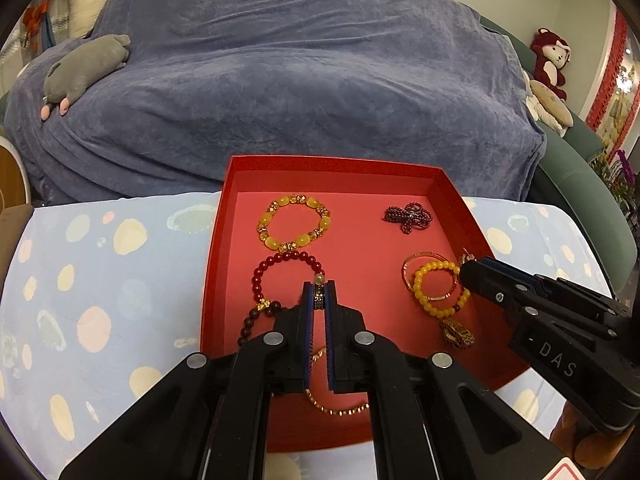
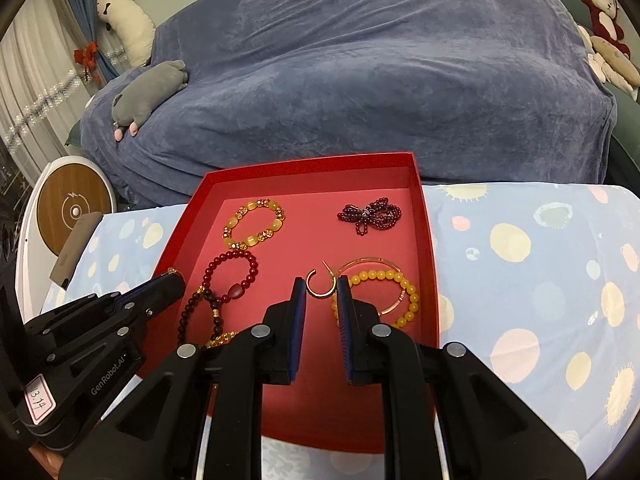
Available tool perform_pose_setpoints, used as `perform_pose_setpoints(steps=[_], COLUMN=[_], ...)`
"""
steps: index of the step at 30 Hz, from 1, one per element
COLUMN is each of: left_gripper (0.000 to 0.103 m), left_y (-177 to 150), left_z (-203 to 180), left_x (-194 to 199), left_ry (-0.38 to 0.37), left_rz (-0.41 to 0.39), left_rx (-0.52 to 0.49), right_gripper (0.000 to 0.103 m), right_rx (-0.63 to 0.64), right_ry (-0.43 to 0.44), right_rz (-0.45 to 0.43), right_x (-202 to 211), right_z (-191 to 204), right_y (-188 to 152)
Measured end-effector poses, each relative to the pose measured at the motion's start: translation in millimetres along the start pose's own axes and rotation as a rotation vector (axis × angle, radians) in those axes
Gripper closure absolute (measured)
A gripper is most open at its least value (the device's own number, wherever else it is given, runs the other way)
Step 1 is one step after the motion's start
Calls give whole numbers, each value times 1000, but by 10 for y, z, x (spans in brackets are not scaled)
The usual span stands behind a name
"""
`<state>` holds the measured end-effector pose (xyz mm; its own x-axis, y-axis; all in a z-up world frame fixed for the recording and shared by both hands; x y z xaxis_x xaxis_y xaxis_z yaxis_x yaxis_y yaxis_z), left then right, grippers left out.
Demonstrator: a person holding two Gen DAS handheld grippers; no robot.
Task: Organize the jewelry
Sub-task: 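Open both grippers to drop the earrings into the red box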
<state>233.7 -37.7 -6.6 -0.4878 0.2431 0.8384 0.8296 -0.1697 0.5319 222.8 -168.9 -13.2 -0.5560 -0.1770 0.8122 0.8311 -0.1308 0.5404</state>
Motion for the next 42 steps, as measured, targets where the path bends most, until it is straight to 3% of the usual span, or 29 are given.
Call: perform_pose_setpoints(steps=[13, 25, 31, 33, 35, 37, 42], left_gripper=[99, 97, 85, 70, 66, 66, 66], left_y=[204, 255, 283, 268, 254, 236, 125], left_z=[25, 56, 74, 78, 93, 111, 88], left_x=[-447, -545, -529, -507, -481, -451, -214], left_ry=[42, 71, 84, 104, 120, 118, 121], left_rz=[34, 30, 28, 24, 14, 16, -2], left_rx=[10, 10, 14, 15, 15, 21, 19], right_gripper=[88, 87, 85, 75, 69, 64, 64], right_rx=[6, 18, 25, 21, 14, 5, 23], right_ry=[-26, -46, -59, -67, -78, -85, -102], right_rz=[30, 49, 47, 44, 34, 30, 10], right_x=[-420, -564, -555, -548, -517, -468, -191], right_z=[42, 49, 68, 69, 46, 19, 21], right_y=[195, 275, 288, 281, 269, 248, 114])
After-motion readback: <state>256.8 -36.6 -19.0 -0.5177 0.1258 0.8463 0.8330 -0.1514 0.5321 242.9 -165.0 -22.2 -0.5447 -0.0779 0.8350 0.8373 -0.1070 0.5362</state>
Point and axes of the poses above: each gripper's, at about its wrist camera, not at the fingertips, and x roughly against the way its jaws point, z to its left, y to its top, the point moved 4 cm from there along -x, roughly the way its jaws point, and after that the axes turned 7 degrees about z, right-handed, at the moved point
